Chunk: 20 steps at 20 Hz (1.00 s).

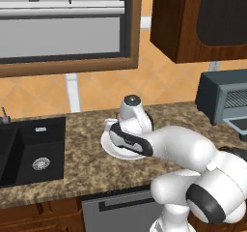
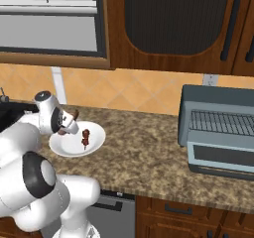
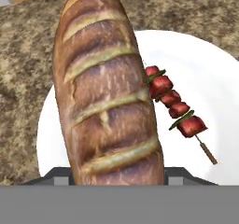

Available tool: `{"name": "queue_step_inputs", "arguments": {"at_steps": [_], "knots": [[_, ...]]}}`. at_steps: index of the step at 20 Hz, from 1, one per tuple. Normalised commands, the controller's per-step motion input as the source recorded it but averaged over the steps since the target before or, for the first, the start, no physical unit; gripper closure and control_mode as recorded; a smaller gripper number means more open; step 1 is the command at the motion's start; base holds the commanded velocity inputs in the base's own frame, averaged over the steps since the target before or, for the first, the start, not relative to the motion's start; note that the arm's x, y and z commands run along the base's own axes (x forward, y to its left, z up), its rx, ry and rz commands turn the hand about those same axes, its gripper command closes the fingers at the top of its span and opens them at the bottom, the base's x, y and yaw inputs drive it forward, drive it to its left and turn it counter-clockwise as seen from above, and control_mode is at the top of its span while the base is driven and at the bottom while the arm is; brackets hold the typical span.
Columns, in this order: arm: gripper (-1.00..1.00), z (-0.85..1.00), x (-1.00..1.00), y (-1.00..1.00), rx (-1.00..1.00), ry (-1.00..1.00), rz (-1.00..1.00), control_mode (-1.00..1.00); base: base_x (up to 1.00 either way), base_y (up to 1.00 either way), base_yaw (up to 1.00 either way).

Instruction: Pick up the kebab skewer and baguette bread, and place them inside the toaster oven. Close the toaster oven door and start by setting the timer.

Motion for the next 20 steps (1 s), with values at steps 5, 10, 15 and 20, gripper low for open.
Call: {"name": "queue_step_inputs", "arguments": {"at_steps": [5, 10, 15, 20], "knots": [[1.0, 0.9, -0.3, -0.53, 0.0, 0.08, 0.05, -1.0, 0.0, 0.0, 0.0], [1.0, 0.43, -0.38, -0.73, -0.01, 0.0, 0.15, -1.0, 0.0, 0.0, 0.0], [1.0, 0.24, -0.77, -0.09, -0.06, 0.0, 0.08, -1.0, 0.0, 0.0, 0.0], [1.0, 0.07, -0.29, -0.2, -0.05, 0.01, 0.02, -1.0, 0.0, 0.0, 0.0]]}}
